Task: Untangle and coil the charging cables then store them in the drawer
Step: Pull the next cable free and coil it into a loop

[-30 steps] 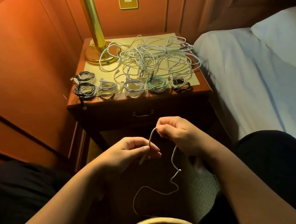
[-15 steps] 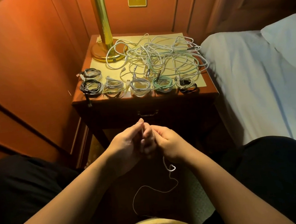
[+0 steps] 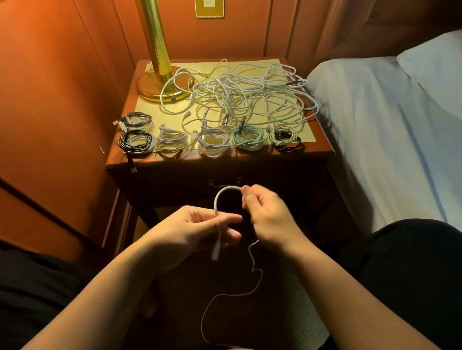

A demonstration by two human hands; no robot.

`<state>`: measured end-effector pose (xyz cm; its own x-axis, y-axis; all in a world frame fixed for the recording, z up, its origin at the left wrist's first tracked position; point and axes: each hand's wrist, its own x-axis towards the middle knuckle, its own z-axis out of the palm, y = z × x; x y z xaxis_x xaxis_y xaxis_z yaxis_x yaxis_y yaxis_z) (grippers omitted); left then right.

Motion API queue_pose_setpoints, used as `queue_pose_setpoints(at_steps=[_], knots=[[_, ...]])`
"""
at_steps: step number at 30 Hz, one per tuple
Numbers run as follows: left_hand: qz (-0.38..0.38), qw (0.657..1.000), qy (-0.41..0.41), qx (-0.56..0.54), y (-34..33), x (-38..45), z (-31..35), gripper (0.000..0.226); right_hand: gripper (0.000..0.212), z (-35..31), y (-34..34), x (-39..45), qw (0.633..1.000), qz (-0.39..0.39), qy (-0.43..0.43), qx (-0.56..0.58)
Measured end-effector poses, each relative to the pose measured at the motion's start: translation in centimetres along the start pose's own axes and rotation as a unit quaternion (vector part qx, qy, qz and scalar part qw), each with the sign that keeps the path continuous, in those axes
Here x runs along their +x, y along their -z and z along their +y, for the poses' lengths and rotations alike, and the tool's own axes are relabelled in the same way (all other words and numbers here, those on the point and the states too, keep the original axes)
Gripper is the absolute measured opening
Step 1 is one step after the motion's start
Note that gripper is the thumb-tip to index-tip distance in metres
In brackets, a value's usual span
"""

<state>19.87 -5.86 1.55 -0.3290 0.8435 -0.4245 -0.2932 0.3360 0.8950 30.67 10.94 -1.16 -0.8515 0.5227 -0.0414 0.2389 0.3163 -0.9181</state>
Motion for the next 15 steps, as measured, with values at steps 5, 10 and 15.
queue_pose_setpoints(at_steps=[5,10,15], knots=[[-0.051,0.993,0.046,-0.094,-0.6,0.3,-0.3,0.036,0.038,-0.4,1.4,1.2,0.998,0.048,-0.007,0.038],[-0.151,0.946,0.032,-0.284,-1.8,0.1,-0.5,0.047,0.043,0.8,-1.7,0.4,0.992,-0.069,-0.068,-0.077],[0.030,0.902,-0.077,-0.423,-0.2,0.6,0.5,0.051,0.045,-1.2,-3.9,-2.1,0.970,-0.192,-0.056,-0.136]])
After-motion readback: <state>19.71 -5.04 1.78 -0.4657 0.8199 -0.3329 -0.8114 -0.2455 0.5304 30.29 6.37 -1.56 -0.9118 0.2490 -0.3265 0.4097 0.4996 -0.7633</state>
